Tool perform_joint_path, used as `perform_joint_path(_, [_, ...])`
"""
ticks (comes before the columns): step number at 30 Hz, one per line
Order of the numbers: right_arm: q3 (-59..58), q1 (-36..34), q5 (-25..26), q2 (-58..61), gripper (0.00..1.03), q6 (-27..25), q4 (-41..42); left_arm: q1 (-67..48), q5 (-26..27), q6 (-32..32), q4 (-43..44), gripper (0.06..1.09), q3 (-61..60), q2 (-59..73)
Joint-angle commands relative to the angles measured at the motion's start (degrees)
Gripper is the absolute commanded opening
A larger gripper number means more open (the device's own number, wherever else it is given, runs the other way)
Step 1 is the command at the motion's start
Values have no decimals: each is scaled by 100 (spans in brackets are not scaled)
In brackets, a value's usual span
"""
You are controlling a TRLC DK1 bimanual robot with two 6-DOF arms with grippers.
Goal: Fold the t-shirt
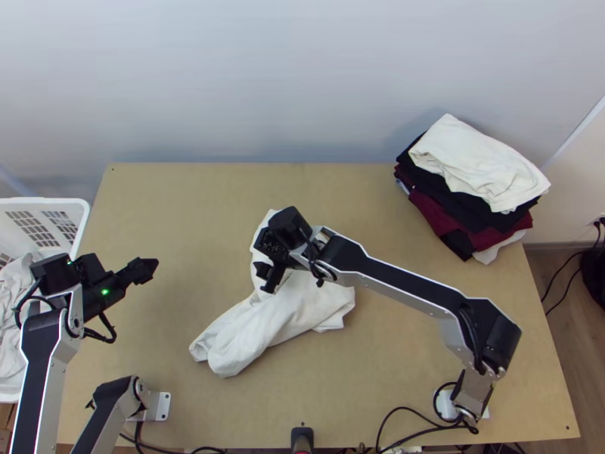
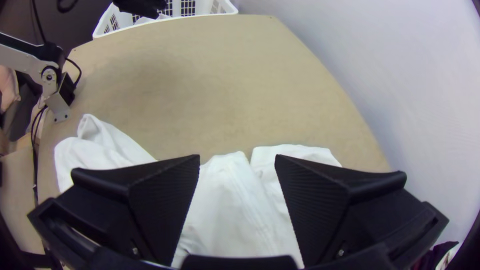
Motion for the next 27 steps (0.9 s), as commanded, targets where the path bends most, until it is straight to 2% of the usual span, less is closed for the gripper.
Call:
perform_joint_path(1, [200, 30, 35, 219, 68, -115, 36, 39, 45, -116, 47, 104, -154, -51])
perform_joint_path(15, [253, -31, 35, 526, 67, -124, 36, 48, 45, -90, 47, 104, -198, -51])
perform_joint_path(16, [244, -31, 35, 509, 60, -124, 28, 48, 45, -90, 47, 104, -198, -51])
perform_joint_path(17, [244, -31, 35, 509, 47, -124, 36, 48, 45, -81, 47, 104, -207, -51])
perform_joint_path(18, [226, -31, 35, 491, 27, -133, 36, 48, 45, -81, 47, 104, -207, -51])
perform_joint_path(19, [209, -31, 35, 456, 12, -141, 36, 48, 45, -81, 47, 104, -207, -42])
perform_joint_path(21, [138, -40, 35, 403, 12, -159, 28, 48, 45, -90, 47, 104, -207, -33])
perform_joint_path(25, [-55, -66, 35, 272, 4, -185, 36, 48, 45, -99, 82, 104, -233, -33])
perform_joint_path(27, [-99, -102, 35, 254, 3, -168, 72, 48, 45, -108, 82, 104, -242, -33])
